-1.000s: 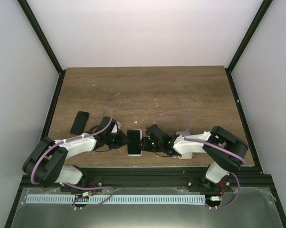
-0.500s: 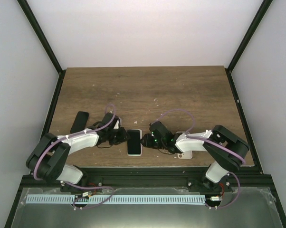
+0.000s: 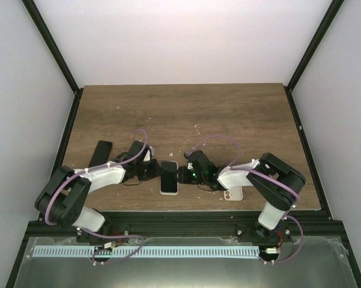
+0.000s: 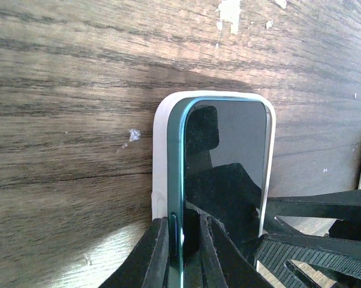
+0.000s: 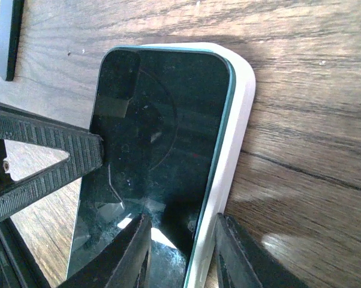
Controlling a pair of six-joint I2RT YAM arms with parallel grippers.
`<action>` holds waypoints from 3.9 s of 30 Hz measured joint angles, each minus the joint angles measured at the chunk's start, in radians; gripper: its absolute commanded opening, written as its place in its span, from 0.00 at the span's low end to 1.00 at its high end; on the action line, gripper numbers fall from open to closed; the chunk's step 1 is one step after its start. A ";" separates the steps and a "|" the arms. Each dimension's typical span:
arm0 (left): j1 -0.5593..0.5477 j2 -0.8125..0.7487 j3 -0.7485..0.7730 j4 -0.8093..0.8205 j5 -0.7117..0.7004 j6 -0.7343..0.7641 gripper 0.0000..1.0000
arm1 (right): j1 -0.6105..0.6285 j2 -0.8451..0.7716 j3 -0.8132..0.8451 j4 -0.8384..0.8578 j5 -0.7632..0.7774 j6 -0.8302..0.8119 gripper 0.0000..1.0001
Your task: Put the phone into the phone case
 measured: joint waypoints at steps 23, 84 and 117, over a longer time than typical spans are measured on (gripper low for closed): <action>-0.013 -0.078 -0.026 -0.049 -0.071 0.039 0.24 | 0.002 -0.058 -0.027 -0.035 -0.002 0.018 0.36; 0.108 -0.224 -0.297 0.179 0.128 -0.036 0.19 | -0.003 0.118 -0.122 0.590 -0.214 0.379 0.53; 0.120 -0.220 -0.338 0.246 0.181 -0.075 0.23 | -0.011 0.102 -0.088 0.469 -0.270 0.269 0.41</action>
